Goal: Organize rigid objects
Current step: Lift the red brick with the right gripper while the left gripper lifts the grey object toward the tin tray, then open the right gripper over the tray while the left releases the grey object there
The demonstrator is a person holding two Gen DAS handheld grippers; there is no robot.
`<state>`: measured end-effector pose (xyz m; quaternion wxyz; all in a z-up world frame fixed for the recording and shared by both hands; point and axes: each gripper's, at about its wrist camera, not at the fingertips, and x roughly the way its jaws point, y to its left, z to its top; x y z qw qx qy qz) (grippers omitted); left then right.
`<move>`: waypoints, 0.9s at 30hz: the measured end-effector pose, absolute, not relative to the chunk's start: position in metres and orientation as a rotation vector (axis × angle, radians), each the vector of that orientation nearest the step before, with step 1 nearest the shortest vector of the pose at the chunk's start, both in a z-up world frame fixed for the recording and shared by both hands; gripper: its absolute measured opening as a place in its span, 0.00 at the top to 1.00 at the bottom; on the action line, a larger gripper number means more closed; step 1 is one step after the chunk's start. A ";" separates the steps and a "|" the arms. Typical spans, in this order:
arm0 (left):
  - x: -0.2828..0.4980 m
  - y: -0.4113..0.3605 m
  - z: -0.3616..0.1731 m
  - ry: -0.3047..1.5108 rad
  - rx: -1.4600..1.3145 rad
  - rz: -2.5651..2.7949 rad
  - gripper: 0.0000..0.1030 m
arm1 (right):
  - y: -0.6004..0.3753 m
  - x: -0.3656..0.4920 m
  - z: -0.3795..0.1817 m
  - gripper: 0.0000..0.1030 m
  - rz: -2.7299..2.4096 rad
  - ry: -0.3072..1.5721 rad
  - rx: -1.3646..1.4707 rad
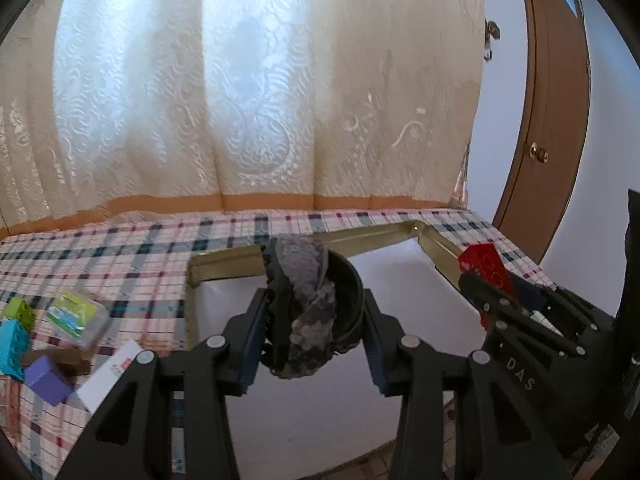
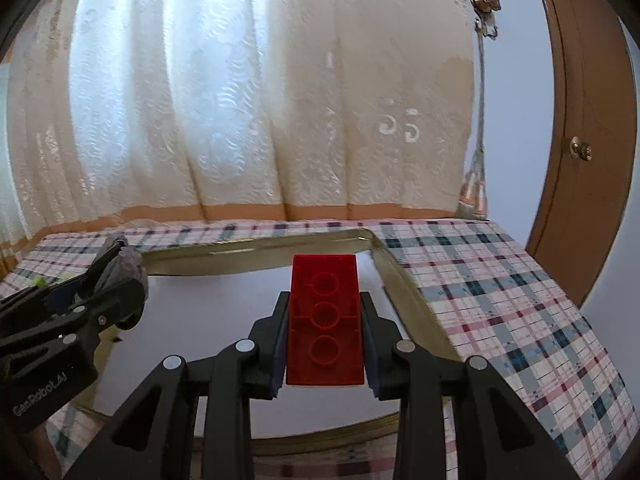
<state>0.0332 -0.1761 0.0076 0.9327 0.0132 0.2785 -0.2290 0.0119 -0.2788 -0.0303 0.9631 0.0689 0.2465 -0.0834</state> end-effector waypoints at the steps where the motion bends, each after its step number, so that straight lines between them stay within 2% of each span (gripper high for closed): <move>1: 0.035 -0.179 0.005 0.576 0.027 -0.471 0.58 | -0.280 0.014 -0.032 0.67 -0.182 0.502 0.132; 22: 0.060 -0.204 -0.029 0.699 0.067 -0.456 0.58 | -0.294 0.036 -0.053 0.66 -0.151 0.602 0.197; 24: 0.061 -0.204 -0.029 0.704 0.065 -0.458 0.56 | -0.296 0.033 -0.054 0.63 -0.158 0.593 0.218; 25: 0.060 -0.204 -0.028 0.692 0.064 -0.455 0.55 | -0.299 0.030 -0.053 0.54 -0.167 0.581 0.231; 26: 0.059 -0.203 -0.027 0.680 0.067 -0.448 0.49 | -0.300 0.028 -0.051 0.47 -0.176 0.570 0.237; 27: 0.057 -0.202 -0.025 0.665 0.072 -0.435 0.42 | -0.303 0.023 -0.048 0.44 -0.199 0.541 0.247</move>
